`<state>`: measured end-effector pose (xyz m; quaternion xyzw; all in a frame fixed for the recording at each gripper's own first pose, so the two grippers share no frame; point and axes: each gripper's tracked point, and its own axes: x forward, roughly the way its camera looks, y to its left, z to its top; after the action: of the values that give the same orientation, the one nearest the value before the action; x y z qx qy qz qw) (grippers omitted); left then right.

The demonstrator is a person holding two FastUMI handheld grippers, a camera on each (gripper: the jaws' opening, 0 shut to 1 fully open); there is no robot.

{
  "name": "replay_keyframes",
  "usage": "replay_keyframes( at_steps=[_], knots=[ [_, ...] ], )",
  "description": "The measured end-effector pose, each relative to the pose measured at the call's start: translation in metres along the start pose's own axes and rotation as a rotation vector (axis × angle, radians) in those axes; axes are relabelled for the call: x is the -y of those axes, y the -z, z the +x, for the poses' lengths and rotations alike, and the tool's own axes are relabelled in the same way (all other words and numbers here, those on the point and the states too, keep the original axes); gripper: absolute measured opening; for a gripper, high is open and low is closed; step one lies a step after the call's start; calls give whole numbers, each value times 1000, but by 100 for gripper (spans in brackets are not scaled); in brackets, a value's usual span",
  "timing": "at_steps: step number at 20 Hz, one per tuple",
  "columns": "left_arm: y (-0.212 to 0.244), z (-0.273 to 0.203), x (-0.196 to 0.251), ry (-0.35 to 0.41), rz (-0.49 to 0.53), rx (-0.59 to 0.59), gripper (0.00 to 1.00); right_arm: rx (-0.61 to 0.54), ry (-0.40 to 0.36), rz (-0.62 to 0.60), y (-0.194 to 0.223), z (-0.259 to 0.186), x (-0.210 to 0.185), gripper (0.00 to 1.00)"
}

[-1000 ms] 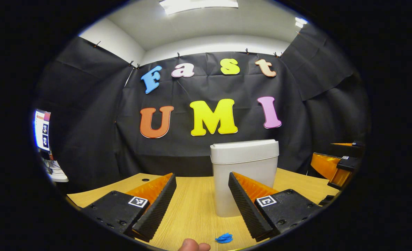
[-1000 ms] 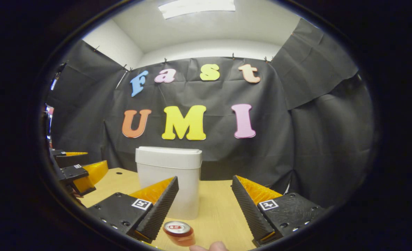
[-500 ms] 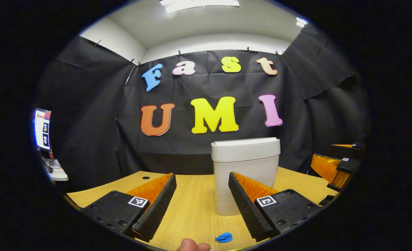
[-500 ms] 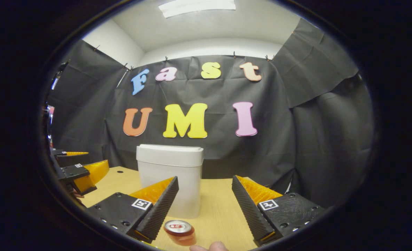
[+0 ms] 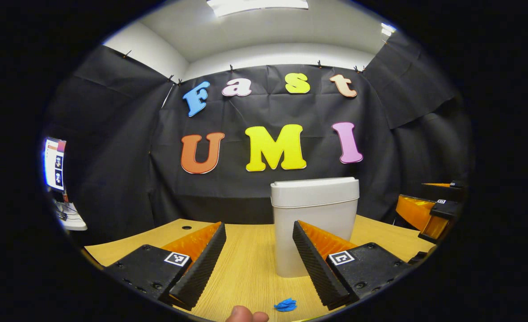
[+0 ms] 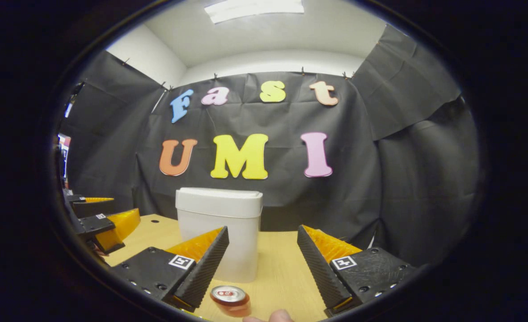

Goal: Press the lid of the desktop garbage bin to open it, pick up the crumpled paper on the desktop and throw it into the bin, then pick up the pop can on the desktop and drop it into the bin, and finally close the garbage bin lid.

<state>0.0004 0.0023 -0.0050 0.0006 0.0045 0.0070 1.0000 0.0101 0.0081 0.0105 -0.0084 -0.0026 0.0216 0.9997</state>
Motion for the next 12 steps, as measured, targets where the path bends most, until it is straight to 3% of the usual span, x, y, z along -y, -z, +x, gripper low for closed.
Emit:
replay_keyframes(
  at_steps=[9,12],
  knots=[
    [7,4,-6,-15,11,-15,97,-55,-199,-25,-72,59,-36,97],
    [14,6,-5,-8,1,-33,96,-84,-230,-15,-86,91,-45,88]
  ],
)
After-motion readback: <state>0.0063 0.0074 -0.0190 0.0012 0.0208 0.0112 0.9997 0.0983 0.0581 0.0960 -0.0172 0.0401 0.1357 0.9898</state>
